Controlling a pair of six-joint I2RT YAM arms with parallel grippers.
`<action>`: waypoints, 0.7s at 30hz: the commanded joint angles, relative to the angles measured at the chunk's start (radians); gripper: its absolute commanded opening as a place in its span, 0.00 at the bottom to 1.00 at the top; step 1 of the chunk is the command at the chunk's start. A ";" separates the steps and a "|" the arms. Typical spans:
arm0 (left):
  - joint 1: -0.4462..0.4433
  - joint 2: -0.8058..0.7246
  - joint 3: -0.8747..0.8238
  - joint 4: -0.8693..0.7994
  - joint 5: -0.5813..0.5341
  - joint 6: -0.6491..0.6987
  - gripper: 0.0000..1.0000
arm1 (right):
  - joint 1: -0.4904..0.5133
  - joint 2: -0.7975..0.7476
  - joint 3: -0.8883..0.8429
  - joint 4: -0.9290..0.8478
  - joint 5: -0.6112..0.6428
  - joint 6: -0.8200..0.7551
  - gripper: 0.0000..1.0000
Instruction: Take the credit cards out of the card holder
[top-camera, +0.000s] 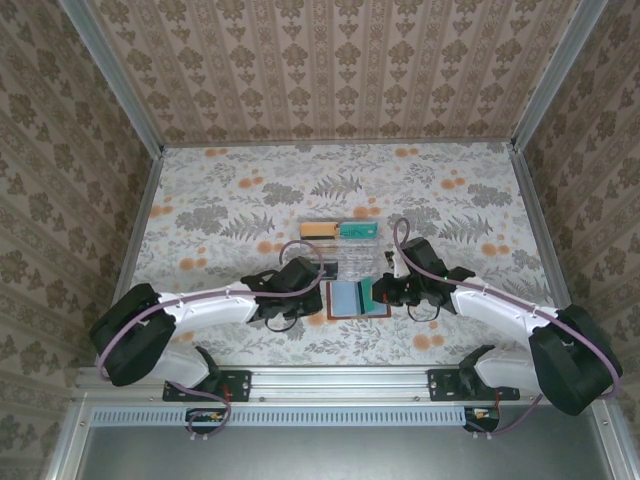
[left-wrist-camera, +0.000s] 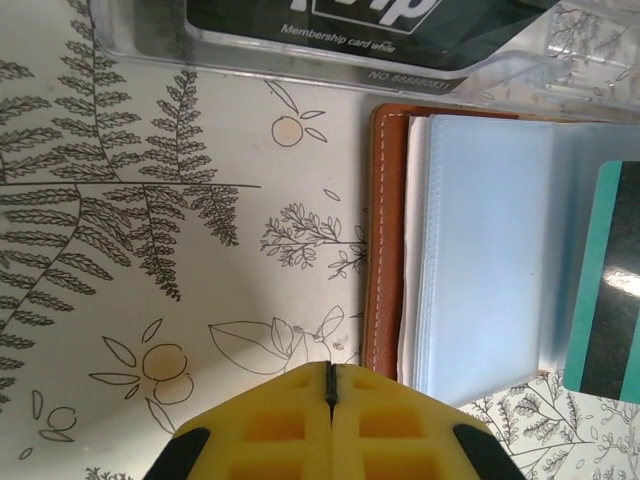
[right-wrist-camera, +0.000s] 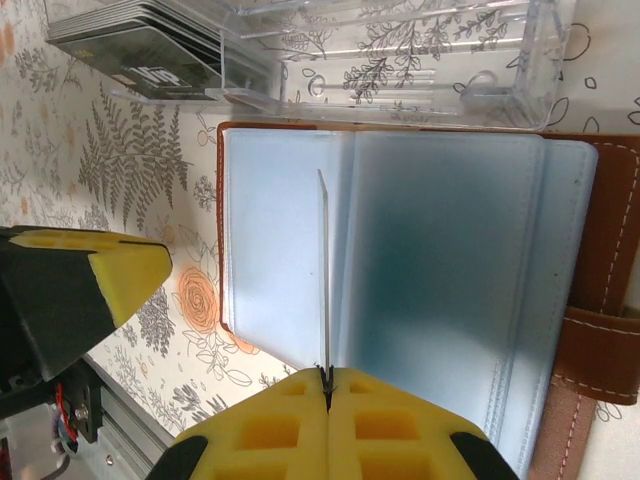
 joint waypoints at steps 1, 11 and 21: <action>0.012 -0.039 0.027 -0.044 -0.015 0.038 0.00 | -0.012 -0.014 0.031 -0.074 0.018 -0.027 0.03; 0.075 -0.208 0.047 -0.103 0.002 0.110 0.49 | -0.020 -0.039 0.209 -0.261 0.093 -0.191 0.03; 0.233 -0.430 0.094 -0.223 0.083 0.200 0.91 | 0.002 0.066 0.509 -0.441 0.257 -0.525 0.00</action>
